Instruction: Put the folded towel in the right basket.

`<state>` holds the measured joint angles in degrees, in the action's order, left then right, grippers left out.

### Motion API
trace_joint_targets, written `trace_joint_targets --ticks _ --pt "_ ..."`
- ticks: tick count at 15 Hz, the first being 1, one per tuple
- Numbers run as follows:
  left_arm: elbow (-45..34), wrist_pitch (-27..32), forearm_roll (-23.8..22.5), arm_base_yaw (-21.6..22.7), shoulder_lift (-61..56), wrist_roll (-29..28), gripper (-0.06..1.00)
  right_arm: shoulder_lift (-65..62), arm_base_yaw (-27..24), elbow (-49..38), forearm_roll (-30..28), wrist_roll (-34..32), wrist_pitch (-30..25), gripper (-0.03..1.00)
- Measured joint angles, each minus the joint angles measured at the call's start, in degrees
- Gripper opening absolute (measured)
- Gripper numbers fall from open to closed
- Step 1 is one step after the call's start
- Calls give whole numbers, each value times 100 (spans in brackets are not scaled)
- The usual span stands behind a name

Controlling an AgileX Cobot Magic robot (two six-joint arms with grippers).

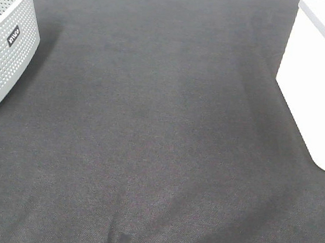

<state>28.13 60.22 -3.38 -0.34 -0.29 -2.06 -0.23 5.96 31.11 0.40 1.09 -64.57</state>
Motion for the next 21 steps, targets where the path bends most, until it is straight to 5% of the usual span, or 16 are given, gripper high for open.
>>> trace_joint_targets --ticks 21 --pt "0 0 0 0 0 0 99 0 -470 -464 40 0 69 96"
